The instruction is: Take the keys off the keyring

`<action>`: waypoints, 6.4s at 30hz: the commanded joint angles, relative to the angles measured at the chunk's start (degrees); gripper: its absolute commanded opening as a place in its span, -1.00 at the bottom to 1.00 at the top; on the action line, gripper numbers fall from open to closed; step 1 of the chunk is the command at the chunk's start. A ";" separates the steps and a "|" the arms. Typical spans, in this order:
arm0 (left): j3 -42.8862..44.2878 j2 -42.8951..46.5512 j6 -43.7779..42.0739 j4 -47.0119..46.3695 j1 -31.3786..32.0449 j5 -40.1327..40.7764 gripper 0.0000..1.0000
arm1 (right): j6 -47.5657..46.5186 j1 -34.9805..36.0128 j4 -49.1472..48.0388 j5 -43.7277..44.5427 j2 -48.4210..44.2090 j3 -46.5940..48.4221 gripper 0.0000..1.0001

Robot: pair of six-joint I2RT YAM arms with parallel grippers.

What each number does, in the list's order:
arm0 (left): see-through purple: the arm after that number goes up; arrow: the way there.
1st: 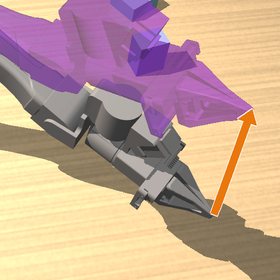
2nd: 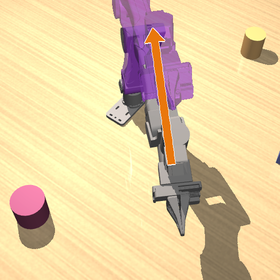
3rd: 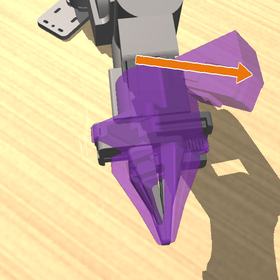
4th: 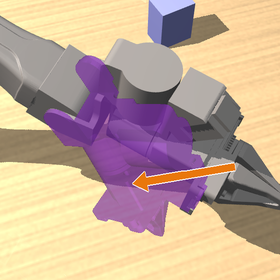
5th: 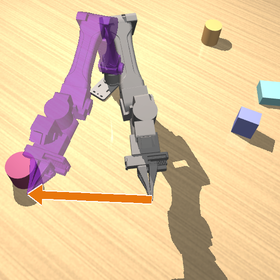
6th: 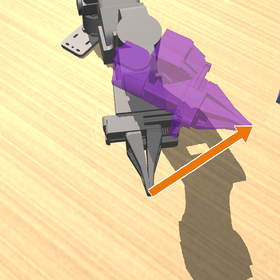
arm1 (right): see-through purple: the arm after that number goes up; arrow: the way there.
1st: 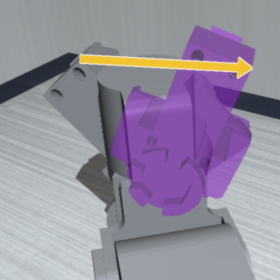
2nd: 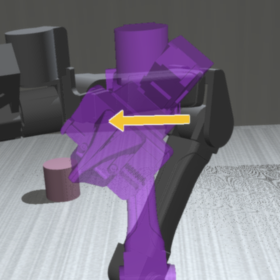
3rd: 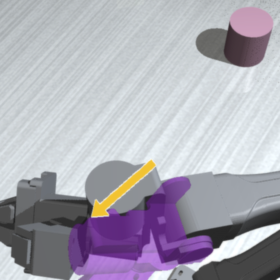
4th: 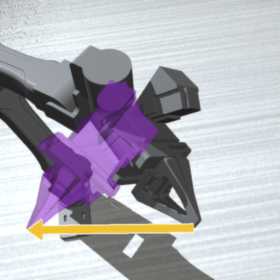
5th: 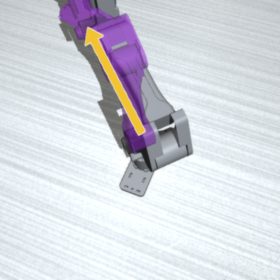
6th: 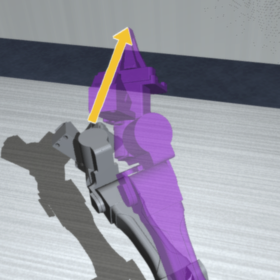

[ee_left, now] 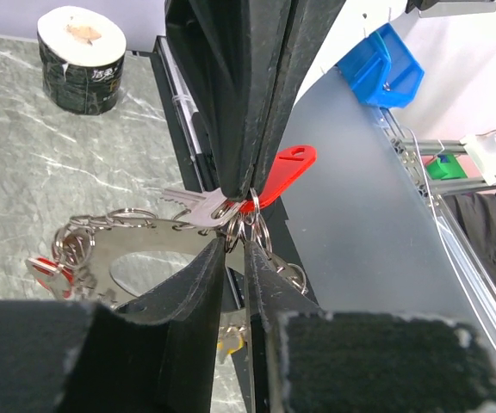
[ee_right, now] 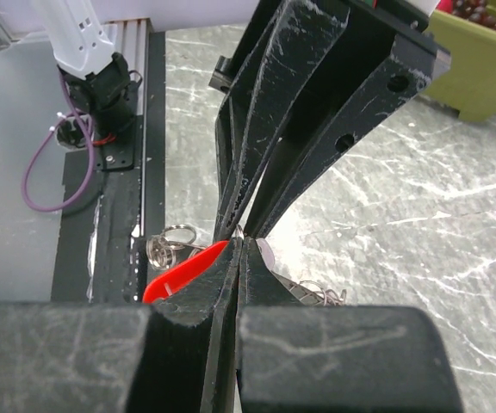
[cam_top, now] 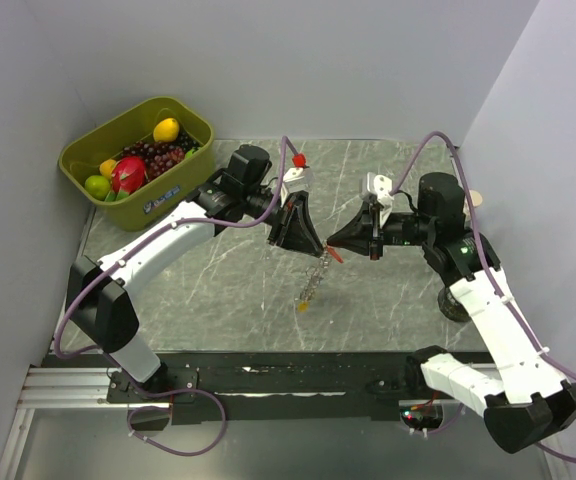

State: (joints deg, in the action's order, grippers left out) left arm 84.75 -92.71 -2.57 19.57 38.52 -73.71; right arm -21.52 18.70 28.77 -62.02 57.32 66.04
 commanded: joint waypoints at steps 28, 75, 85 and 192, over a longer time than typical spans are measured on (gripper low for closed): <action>0.33 1.30 -0.07 -0.94 0.41 -1.17 -0.63 | 0.51 -0.68 -7.59 3.48 -2.12 -3.02 -1.00; 4.19 5.34 -1.47 3.19 -0.47 9.64 -0.98 | -23.13 5.91 12.01 10.07 -5.11 -2.14 -0.74; 3.84 6.75 -2.62 3.98 -0.47 9.99 -0.98 | -22.08 5.74 12.63 13.24 -5.29 2.42 -0.58; 1.73 1.30 -4.38 2.40 5.33 18.08 -0.98 | -14.87 12.94 16.49 28.18 2.89 9.46 -1.00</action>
State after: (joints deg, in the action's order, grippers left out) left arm 84.60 -90.74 -6.35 22.09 42.96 -54.74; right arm -36.86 31.62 49.78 -32.49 62.28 74.17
